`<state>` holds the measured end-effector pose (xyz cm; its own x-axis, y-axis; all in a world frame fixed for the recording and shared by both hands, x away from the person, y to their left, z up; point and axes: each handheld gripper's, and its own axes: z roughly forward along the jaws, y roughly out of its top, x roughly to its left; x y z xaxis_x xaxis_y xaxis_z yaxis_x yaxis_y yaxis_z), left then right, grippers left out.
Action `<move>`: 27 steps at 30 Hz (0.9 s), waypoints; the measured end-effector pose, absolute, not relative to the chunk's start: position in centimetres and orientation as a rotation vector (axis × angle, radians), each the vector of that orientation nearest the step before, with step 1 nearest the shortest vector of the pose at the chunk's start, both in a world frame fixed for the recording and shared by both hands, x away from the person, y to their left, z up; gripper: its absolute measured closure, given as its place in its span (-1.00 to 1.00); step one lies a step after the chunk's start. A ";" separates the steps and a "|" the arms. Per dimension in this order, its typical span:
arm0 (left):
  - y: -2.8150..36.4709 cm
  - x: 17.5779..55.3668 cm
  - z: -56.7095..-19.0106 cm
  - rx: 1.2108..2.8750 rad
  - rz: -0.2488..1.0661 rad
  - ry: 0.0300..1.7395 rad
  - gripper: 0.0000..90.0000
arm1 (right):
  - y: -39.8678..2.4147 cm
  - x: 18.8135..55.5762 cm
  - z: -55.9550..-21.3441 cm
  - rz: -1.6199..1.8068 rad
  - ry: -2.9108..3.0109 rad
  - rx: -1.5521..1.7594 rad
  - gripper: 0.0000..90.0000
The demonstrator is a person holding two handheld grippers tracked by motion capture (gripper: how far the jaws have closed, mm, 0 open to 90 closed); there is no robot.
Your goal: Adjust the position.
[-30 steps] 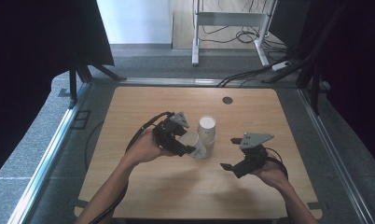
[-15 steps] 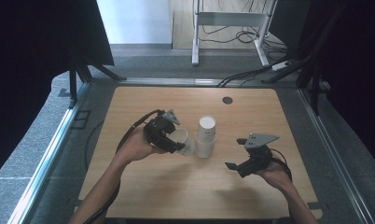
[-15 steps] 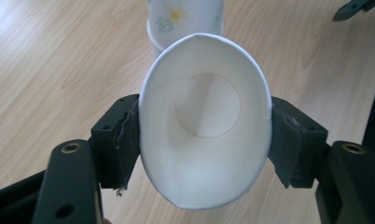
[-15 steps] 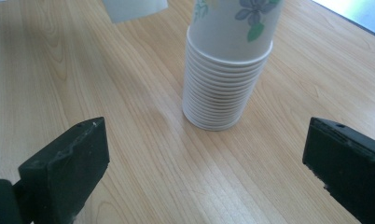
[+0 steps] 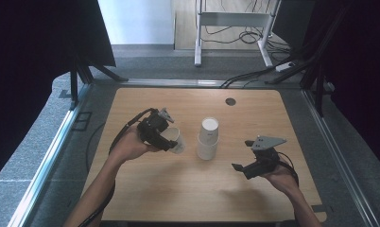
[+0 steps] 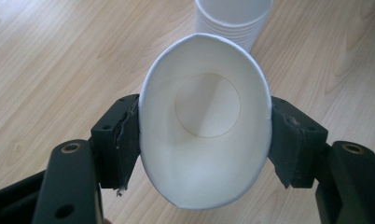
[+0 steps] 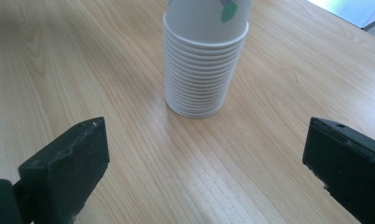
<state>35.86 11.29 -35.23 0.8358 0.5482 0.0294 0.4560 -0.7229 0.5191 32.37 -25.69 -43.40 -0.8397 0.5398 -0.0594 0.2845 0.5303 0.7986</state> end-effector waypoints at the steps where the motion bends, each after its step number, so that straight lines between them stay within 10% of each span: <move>1: 11.4 35.9 -35.2 2.511 0.250 0.744 -0.28 | -25.7 32.4 -43.4 1.210 2.473 0.687 -0.99; 27: 14.4 37.6 -36.5 2.611 0.330 0.948 -0.29 | -27.2 32.2 -45.0 1.217 2.420 0.800 -0.99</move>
